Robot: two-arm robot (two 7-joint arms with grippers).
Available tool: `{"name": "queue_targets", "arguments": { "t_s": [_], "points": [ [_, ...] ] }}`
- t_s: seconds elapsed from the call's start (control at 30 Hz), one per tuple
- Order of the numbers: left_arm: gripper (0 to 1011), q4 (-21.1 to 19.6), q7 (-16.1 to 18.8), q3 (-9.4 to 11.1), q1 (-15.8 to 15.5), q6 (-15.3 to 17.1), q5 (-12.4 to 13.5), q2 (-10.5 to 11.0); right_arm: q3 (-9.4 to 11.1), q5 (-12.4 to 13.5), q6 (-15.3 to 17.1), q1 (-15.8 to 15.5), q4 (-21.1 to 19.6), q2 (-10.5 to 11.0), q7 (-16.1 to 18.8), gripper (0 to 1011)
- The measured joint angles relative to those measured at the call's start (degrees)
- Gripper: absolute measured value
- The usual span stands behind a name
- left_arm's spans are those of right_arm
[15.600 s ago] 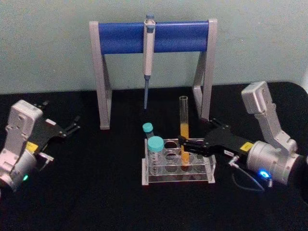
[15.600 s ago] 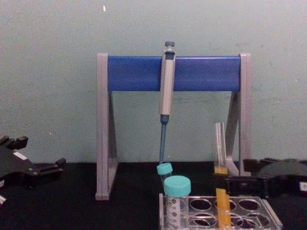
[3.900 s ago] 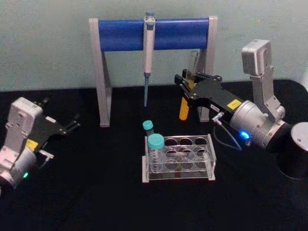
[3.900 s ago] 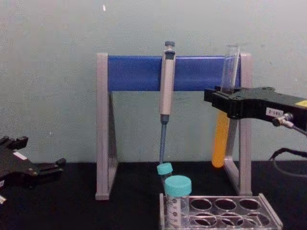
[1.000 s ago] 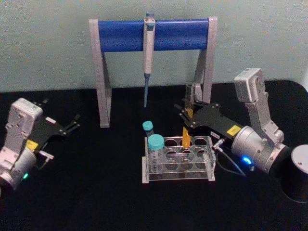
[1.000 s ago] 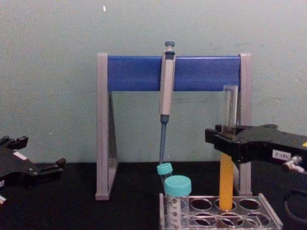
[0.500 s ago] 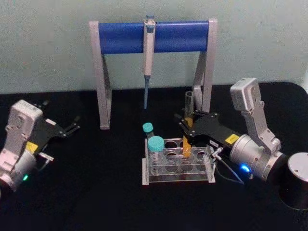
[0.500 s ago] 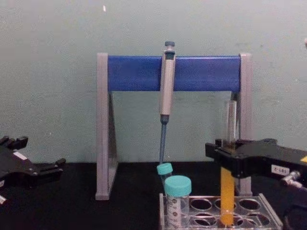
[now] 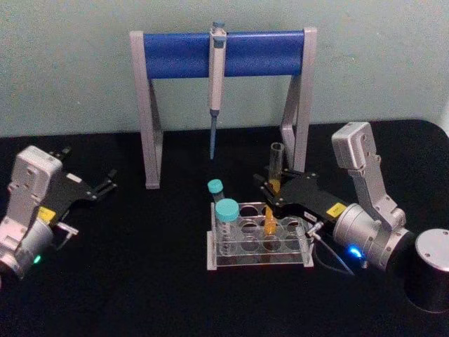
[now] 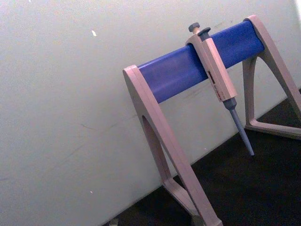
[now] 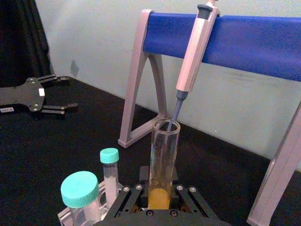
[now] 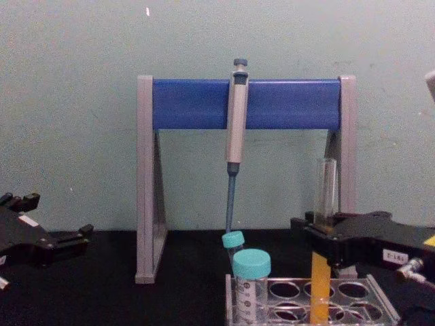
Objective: Pick up the test tube from the test tube rack, shake it, then place it back into the test tube rack.
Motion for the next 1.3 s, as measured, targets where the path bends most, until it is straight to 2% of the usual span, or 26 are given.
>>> {"name": "queue_targets", "arguments": {
  "t_s": [0.57,1.3],
  "points": [
    [1002,0.00,0.00,0.00,0.00,0.00,0.00,0.00,0.21,-0.67,-1.16,-0.77,1.39,-0.95,-0.19,230],
    [1001,0.00,0.00,0.00,0.00,0.00,0.00,0.00,0.04,-1.65,-0.06,-0.73,1.26,-0.86,-0.09,230]
  ]
}}
